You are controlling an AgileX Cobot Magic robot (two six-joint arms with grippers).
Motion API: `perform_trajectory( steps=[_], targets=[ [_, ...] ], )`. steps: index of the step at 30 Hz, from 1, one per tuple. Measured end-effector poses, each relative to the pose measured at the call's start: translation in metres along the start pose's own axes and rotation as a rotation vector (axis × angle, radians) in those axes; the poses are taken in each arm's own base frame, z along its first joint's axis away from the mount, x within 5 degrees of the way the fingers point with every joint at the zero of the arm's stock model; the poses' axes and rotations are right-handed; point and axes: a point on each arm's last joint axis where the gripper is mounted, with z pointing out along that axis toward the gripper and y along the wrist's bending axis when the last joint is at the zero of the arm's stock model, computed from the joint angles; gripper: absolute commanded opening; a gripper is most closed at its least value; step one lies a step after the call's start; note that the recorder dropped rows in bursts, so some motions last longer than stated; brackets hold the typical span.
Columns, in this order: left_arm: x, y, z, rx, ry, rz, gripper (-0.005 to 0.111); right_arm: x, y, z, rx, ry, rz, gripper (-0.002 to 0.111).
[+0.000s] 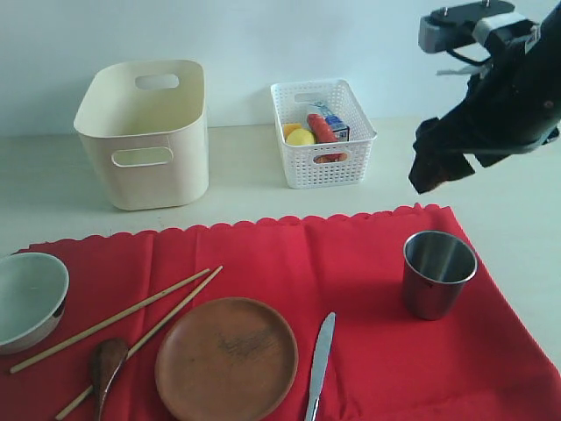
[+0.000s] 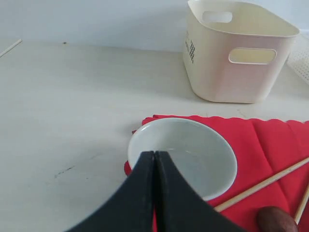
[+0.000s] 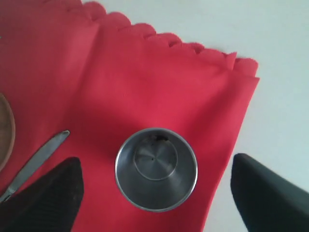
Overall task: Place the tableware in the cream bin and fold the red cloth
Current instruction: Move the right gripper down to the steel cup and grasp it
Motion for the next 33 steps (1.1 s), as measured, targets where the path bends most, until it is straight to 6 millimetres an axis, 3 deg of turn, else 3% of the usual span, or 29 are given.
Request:
perform_trajectory(
  steps=[11, 18, 26, 29, 33],
  targets=[
    [0.000, 0.000, 0.000, 0.000, 0.000, 0.000, 0.000, 0.026, -0.005, 0.026, 0.054, 0.070, -0.036, 0.078],
    [0.000, 0.000, 0.000, 0.000, 0.000, 0.000, 0.000, 0.027, -0.015, 0.040, 0.148, 0.111, 0.002, 0.078],
    [0.000, 0.000, 0.000, 0.000, 0.000, 0.000, 0.000, 0.030, -0.020, 0.076, 0.162, 0.210, 0.011, 0.078],
    [0.000, 0.000, 0.000, 0.000, 0.000, 0.000, 0.000, 0.029, -0.022, 0.090, 0.158, 0.217, 0.017, 0.071],
    [0.000, 0.000, 0.000, 0.000, 0.000, 0.000, 0.000, 0.028, -0.023, 0.110, 0.155, 0.212, 0.041, 0.049]
  ],
)
